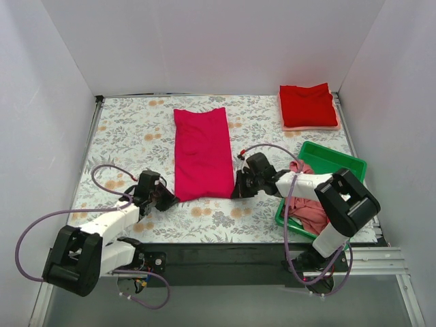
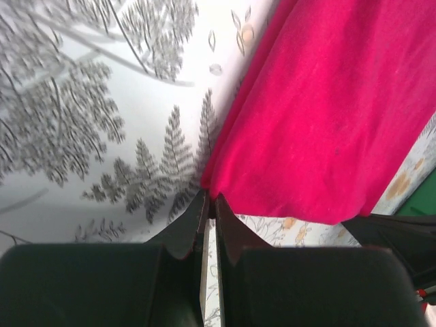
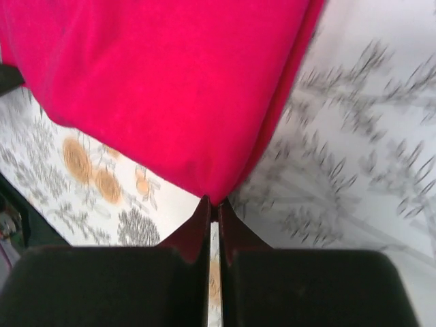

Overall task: Fold and stack the t-shirts
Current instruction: Fold the tshirt

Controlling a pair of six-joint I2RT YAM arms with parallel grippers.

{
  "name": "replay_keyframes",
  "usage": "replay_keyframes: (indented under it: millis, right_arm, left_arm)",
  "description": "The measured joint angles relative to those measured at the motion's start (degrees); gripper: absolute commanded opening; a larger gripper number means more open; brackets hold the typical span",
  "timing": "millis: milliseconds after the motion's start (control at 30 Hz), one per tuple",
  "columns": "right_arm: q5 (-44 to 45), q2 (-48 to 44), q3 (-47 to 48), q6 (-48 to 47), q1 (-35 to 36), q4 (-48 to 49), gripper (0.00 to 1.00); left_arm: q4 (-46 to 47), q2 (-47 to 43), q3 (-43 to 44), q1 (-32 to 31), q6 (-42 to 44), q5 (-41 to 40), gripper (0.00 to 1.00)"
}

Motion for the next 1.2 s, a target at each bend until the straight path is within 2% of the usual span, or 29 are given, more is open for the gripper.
replay_keyframes:
  millis: [133,267,467,667,867,1200]
  right_arm:
    - [0.4,-5.0,-5.4,0.4,3.3,0.3,0.01]
    - [1.3,-9.8,-9.8,1.6,6.7,0.0,0.01]
    - [5.5,-18.1,-14.7,4.0,12.0,-5.1,0.01]
    - [7.5,-25.5,-18.8,7.0,15.5,-9.5,0.01]
    - [8.5,-27.6,-19.2,9.3,19.2,-11.1,0.01]
    - [9.3,-27.2,-18.9,9.7,20.3,-12.1,0.01]
  left_arm:
    - [-2.9,-4.3,-1.9,-5.4,-3.5,-1.7,0.0]
    - [-9.7,-8.9,-2.1,-10.0,-6.9,-4.9,0.0]
    - [-20.3,-18.7,-3.6,-12.2,-10.1,-6.5,0.0]
    - [-22.3,-26.4,-7.7,-14.3,-12.7,-2.5,0.0]
    - [-25.1,-30.1,-8.1,-16.6,-13.5,-0.9,0.0]
    - [-28.0,-31.6,-6.5,-18.3,-13.7,-2.0,0.0]
